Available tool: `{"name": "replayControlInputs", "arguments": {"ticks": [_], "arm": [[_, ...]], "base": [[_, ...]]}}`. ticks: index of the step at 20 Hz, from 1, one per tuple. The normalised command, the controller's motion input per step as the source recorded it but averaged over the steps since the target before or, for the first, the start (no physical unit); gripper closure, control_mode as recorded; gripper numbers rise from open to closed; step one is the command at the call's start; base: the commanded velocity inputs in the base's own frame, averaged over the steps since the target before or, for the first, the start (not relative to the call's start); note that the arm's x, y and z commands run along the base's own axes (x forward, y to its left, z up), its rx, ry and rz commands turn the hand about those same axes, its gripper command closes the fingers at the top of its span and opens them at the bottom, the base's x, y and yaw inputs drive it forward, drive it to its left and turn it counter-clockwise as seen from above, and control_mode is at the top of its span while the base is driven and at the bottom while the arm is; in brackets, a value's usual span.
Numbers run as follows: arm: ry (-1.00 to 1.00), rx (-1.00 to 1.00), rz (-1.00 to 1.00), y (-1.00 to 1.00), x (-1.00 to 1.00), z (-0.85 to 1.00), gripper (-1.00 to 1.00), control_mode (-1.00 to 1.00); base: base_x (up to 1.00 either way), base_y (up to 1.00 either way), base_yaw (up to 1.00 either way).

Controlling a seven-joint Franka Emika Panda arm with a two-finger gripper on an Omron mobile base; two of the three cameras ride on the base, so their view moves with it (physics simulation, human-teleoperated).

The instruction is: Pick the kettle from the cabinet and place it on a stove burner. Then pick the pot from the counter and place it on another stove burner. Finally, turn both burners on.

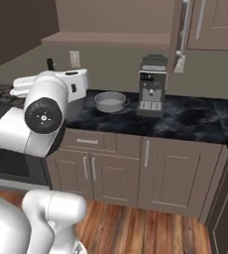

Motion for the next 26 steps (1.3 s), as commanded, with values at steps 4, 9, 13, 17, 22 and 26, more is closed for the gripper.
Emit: {"name": "replayControlInputs", "arguments": {"ticks": [4, 9, 13, 17, 22, 26], "arm": [[0.0, 0.0, 0.0, 0.0, 0.0, 0.0, 1.0, 1.0], [0.0, 0.0, 0.0, 0.0, 0.0, 0.0, 1.0, 1.0], [0.0, 0.0, 0.0, 0.0, 0.0, 0.0, 1.0, 1.0], [0.0, 0.0, 0.0, 0.0, 0.0, 0.0, 1.0, 1.0], [0.0, 0.0, 0.0, 0.0, 0.0, 0.0, 1.0, 1.0], [0.0, 0.0, 0.0, 0.0, 0.0, 0.0, 1.0, 1.0]], "base": [[-0.5, 0.74, 0.0], [-0.47, 0.79, 0.0], [-0.44, 0.81, 0.0], [-0.41, 0.85, 0.0], [-0.36, 0.78, 0.0], [-0.04, 0.86, 0.0]]}}
